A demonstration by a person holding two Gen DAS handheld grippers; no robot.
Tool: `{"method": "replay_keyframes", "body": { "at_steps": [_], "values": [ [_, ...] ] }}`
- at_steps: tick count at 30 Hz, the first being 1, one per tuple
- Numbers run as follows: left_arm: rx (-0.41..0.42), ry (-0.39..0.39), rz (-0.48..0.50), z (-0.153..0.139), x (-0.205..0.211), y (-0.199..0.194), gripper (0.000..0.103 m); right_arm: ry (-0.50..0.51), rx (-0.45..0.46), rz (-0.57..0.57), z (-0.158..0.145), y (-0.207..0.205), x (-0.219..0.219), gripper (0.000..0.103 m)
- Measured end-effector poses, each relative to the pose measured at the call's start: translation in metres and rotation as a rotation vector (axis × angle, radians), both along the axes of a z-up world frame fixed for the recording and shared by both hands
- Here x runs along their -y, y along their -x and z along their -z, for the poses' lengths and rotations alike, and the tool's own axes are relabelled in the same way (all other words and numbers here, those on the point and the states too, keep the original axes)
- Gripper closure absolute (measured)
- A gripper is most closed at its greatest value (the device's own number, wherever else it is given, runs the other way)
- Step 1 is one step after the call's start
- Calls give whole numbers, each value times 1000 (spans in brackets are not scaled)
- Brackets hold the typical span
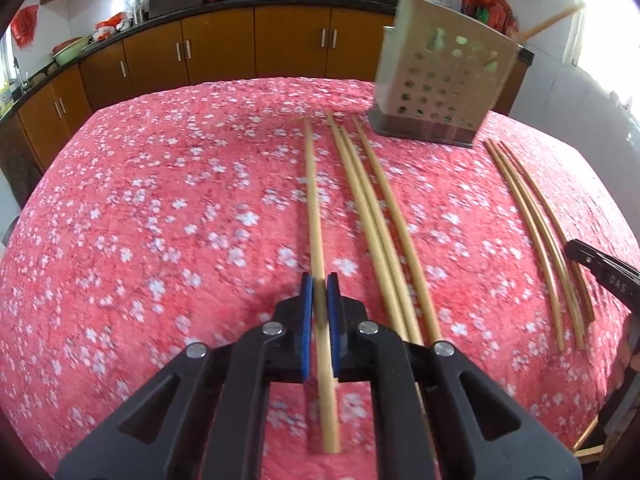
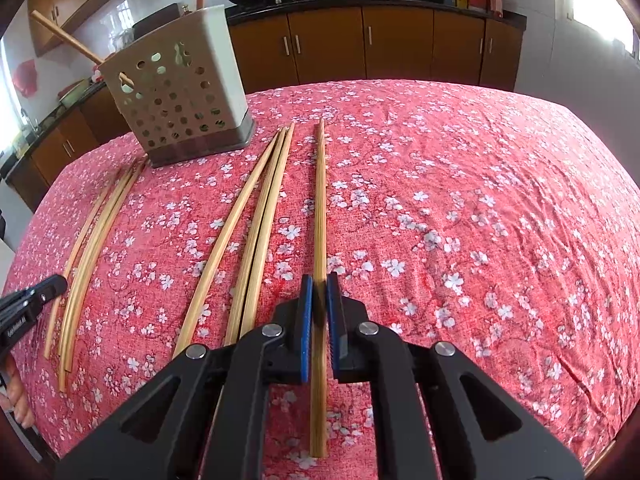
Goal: Organize utensils
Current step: 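Move both tools back to the table and close each on a chopstick, then lift the held chopsticks upright with both tools toward the holder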
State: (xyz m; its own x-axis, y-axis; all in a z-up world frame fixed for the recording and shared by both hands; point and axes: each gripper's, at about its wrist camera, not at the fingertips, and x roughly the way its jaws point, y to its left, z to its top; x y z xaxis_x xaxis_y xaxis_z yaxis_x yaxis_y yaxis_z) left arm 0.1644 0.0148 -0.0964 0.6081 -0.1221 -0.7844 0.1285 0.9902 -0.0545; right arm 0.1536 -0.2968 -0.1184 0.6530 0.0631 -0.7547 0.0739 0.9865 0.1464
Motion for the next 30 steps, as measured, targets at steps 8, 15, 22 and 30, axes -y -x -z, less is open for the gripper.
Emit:
{"method": "replay_keyframes", "body": {
  "at_steps": [8,15,22,30],
  "values": [
    [3,-26,-70,-2,-32,-34,95,28,0,49,1,-31,16,95],
    [11,49,-83,-3,-48,-42,94,1,7,63,3,-42,24,95],
    [9,92,-87,-4,-55,-37,94,-16,9,63,2,-40,26,95],
    [12,18,-74,-3,-42,-38,94,25,-4,45,0,-36,24,95]
  ]
}}
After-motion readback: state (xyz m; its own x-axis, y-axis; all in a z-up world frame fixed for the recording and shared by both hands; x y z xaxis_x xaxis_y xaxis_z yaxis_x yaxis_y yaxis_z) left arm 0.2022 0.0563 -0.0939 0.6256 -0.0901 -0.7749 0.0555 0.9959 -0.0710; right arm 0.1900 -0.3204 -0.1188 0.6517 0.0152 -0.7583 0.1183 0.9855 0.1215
